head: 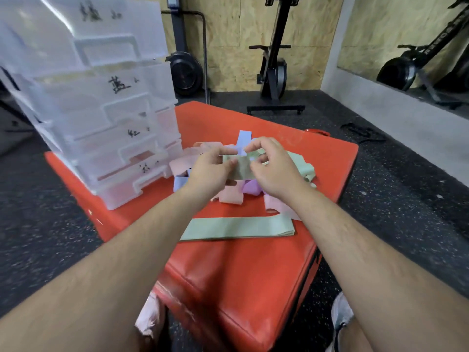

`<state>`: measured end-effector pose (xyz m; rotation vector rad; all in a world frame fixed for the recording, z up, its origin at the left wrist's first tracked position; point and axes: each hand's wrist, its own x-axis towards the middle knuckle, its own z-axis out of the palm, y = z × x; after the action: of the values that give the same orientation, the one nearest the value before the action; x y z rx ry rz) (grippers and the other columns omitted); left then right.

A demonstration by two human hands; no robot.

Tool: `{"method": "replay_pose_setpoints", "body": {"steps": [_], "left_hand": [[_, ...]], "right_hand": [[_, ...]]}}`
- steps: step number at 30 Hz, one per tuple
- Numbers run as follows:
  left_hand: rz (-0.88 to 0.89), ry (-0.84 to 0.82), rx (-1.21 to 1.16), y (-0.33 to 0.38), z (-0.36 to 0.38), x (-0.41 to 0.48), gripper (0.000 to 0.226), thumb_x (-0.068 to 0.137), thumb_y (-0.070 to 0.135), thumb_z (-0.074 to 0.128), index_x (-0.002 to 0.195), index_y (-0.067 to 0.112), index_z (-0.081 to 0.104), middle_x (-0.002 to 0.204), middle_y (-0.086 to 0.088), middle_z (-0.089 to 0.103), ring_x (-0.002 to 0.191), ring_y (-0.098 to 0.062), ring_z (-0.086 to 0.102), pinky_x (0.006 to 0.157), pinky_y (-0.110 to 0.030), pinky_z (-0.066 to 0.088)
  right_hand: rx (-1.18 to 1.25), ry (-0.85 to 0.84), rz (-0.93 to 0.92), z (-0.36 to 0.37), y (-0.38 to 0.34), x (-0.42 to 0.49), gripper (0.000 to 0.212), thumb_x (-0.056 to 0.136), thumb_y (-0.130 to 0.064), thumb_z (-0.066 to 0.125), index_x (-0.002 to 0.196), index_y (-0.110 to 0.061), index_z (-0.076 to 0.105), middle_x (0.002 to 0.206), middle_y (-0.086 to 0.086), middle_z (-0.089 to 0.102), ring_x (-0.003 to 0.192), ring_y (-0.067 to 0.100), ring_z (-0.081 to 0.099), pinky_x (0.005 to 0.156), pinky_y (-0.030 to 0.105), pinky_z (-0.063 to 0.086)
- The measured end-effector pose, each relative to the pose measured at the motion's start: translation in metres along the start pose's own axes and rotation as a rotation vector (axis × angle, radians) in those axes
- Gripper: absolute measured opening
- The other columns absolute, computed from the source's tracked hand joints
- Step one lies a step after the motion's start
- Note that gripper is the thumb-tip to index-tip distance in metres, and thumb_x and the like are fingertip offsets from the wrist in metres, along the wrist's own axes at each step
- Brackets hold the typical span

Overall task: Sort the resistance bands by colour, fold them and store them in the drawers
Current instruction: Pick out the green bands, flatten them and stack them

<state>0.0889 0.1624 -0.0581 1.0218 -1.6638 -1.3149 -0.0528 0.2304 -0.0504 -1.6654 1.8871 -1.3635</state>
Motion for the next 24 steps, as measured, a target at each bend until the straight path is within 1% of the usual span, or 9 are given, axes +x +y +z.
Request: {"method": "replay_pose_setpoints", "body": {"steps": [3, 6, 9, 11, 13, 17, 20, 22, 24], "left_hand": [[0.024, -0.023, 0.130, -0.003, -0.021, -0.011, 0.015, 0.100, 0.016, 0.053, 0.113, 0.018, 0.060, 0.107, -0.013, 0.068, 0.093, -0.028, 0.071, 0.078, -0.044, 0.061], [0.049, -0.010, 0.175, -0.004, -0.040, -0.017, 0.013, 0.100, 0.015, 0.051, 0.112, 0.012, 0.056, 0.101, -0.008, 0.068, 0.088, -0.019, 0.071, 0.077, -0.036, 0.061], [0.056, -0.005, 0.191, -0.007, -0.056, -0.021, 0.013, 0.096, 0.015, 0.058, 0.108, 0.010, 0.056, 0.101, -0.006, 0.067, 0.083, -0.017, 0.072, 0.078, -0.034, 0.061], [0.059, 0.012, 0.210, -0.009, -0.067, -0.022, 0.006, 0.093, 0.014, 0.062, 0.099, 0.015, 0.059, 0.097, -0.006, 0.068, 0.078, -0.020, 0.074, 0.079, -0.037, 0.061], [0.045, 0.022, 0.195, -0.008, -0.076, -0.023, 0.011, 0.092, 0.011, 0.064, 0.089, 0.020, 0.060, 0.093, -0.009, 0.068, 0.073, -0.023, 0.074, 0.076, -0.036, 0.061], [0.003, 0.052, 0.075, -0.010, -0.092, -0.021, 0.008, 0.089, 0.006, 0.069, 0.094, 0.010, 0.067, 0.092, -0.016, 0.070, 0.079, -0.025, 0.071, 0.067, -0.036, 0.060], [-0.013, 0.088, 0.021, -0.009, -0.103, -0.023, 0.011, 0.088, 0.004, 0.070, 0.098, 0.007, 0.068, 0.090, -0.014, 0.073, 0.078, -0.022, 0.071, 0.064, -0.035, 0.057], [-0.002, 0.112, 0.014, -0.008, -0.111, -0.025, 0.012, 0.087, 0.004, 0.071, 0.099, 0.007, 0.069, 0.084, -0.008, 0.072, 0.072, -0.015, 0.068, 0.061, -0.029, 0.055], [0.023, 0.139, 0.058, -0.008, -0.118, -0.028, 0.012, 0.086, 0.005, 0.073, 0.097, 0.006, 0.069, 0.078, -0.001, 0.071, 0.062, -0.004, 0.064, 0.056, -0.016, 0.048]], "right_hand": [[-0.144, -0.135, -0.182, 0.014, 0.001, 0.005, 0.047, 0.083, -0.014, 0.057, 0.125, -0.034, 0.061, 0.129, -0.009, 0.055, 0.113, 0.015, 0.050, 0.103, 0.031, 0.040], [-0.269, -0.242, -0.149, 0.031, 0.002, 0.009, 0.043, 0.089, -0.026, 0.063, 0.130, -0.036, 0.059, 0.126, -0.005, 0.061, 0.128, 0.025, 0.037, 0.109, 0.033, 0.029], [-0.407, -0.245, -0.194, 0.044, 0.000, 0.011, 0.020, 0.093, -0.033, 0.062, 0.111, -0.023, 0.065, 0.111, -0.004, 0.062, 0.119, 0.024, 0.036, 0.099, 0.032, 0.028], [-0.436, -0.217, -0.244, 0.052, -0.002, 0.012, 0.020, 0.093, -0.037, 0.062, 0.100, -0.019, 0.064, 0.098, -0.004, 0.058, 0.104, 0.021, 0.037, 0.091, 0.037, 0.033], [-0.428, -0.225, -0.263, 0.059, -0.002, 0.014, 0.022, 0.091, -0.040, 0.063, 0.095, -0.018, 0.062, 0.095, -0.001, 0.057, 0.099, 0.020, 0.039, 0.083, 0.036, 0.033], [-0.482, -0.274, -0.302, 0.060, -0.003, 0.018, 0.023, 0.092, -0.039, 0.064, 0.091, -0.018, 0.056, 0.095, -0.005, 0.055, 0.098, 0.017, 0.039, 0.085, 0.034, 0.031], [-0.592, -0.295, -0.286, 0.054, 0.000, 0.019, 0.020, 0.096, -0.036, 0.062, 0.088, -0.024, 0.047, 0.094, -0.008, 0.046, 0.099, 0.017, 0.036, 0.083, 0.033, 0.026], [-0.628, -0.289, -0.250, 0.051, 0.004, 0.021, 0.021, 0.095, -0.035, 0.062, 0.086, -0.024, 0.046, 0.092, -0.007, 0.046, 0.101, 0.020, 0.041, 0.082, 0.034, 0.027], [-0.597, -0.237, -0.242, 0.048, 0.005, 0.023, 0.021, 0.091, -0.030, 0.064, 0.081, -0.022, 0.048, 0.085, -0.009, 0.052, 0.096, 0.023, 0.049, 0.076, 0.033, 0.029]]}}
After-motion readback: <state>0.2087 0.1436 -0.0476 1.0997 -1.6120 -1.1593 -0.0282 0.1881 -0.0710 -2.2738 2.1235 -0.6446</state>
